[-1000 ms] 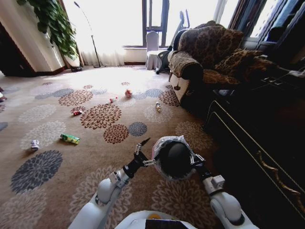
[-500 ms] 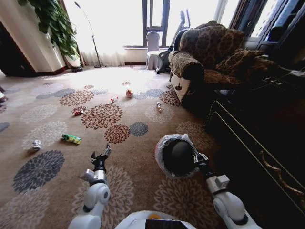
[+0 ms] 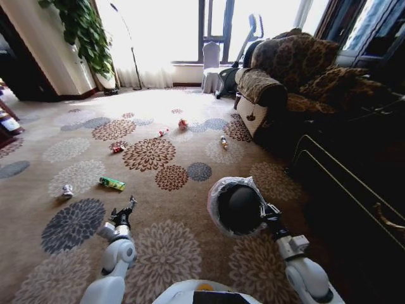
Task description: Pick up the trash from the ground and place it into the trash bin.
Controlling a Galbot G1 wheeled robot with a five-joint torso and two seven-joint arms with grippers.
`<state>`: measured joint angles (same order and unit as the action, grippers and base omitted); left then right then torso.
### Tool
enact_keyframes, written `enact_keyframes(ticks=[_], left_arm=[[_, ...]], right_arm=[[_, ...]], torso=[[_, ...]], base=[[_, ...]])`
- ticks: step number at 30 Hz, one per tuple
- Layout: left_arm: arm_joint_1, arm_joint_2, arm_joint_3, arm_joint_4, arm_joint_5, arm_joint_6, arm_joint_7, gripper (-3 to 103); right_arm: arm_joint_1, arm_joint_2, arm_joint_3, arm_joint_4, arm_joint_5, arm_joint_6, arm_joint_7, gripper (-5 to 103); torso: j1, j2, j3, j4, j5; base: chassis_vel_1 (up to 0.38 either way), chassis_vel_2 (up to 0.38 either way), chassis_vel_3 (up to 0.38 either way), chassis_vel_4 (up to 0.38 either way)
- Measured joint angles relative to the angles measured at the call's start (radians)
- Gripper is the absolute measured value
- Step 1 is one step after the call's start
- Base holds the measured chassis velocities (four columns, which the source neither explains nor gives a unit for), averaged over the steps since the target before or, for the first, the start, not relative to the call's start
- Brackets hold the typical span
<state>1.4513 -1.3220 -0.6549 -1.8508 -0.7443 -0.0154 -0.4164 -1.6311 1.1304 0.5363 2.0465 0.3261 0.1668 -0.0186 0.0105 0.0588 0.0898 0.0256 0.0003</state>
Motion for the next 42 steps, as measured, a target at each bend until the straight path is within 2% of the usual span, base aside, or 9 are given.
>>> enact_keyframes(ticks=[1,4,6,13,20,25,42], left_arm=[[-0.005,0.004,0.002,0.027,0.002,0.005,0.009,100],[-0.009,0.010,0.001,0.057,0.003,0.008,0.022,100],[-0.007,0.014,-0.002,0.084,0.006,0.009,0.038,100],[0.001,0.013,0.002,0.116,0.022,0.013,0.078,100],[0.002,0.009,0.007,0.119,0.034,0.014,0.097,102],[0.003,0.004,0.018,0.117,0.040,0.014,0.107,99],[-0.029,0.024,0.004,0.167,0.036,0.005,0.115,99]], right_arm=[[-0.007,0.006,0.002,-0.004,0.000,0.025,0.000,0],[-0.017,0.011,0.005,-0.008,-0.005,0.048,-0.001,0],[-0.022,0.014,0.015,-0.017,-0.012,0.066,-0.001,0],[-0.020,0.033,0.021,-0.043,-0.026,0.104,0.001,0],[-0.010,0.042,0.011,-0.059,-0.032,0.117,0.001,0],[-0.013,0.040,0.011,-0.067,-0.033,0.122,0.001,0],[-0.004,0.042,-0.006,-0.074,-0.035,0.132,0.000,0]], torso=[[0.000,0.000,0.000,0.0000,-0.0012],[0.000,0.000,0.000,0.0005,-0.0003],[0.000,0.000,0.000,0.0007,-0.0013],[0.000,0.000,0.000,-0.0003,0.0000],[0.000,0.000,0.000,0.0005,-0.0003],[0.000,0.000,0.000,0.0001,-0.0003],[0.000,0.000,0.000,0.0003,-0.0006]], base=[[0.255,0.282,-0.253,-0.242],[0.195,0.195,-0.182,-0.212],[0.138,0.119,-0.097,-0.143],[-0.015,-0.019,0.019,0.017],[0.049,0.052,-0.041,-0.048],[0.102,0.163,-0.106,-0.142],[0.157,0.296,-0.156,-0.304]])
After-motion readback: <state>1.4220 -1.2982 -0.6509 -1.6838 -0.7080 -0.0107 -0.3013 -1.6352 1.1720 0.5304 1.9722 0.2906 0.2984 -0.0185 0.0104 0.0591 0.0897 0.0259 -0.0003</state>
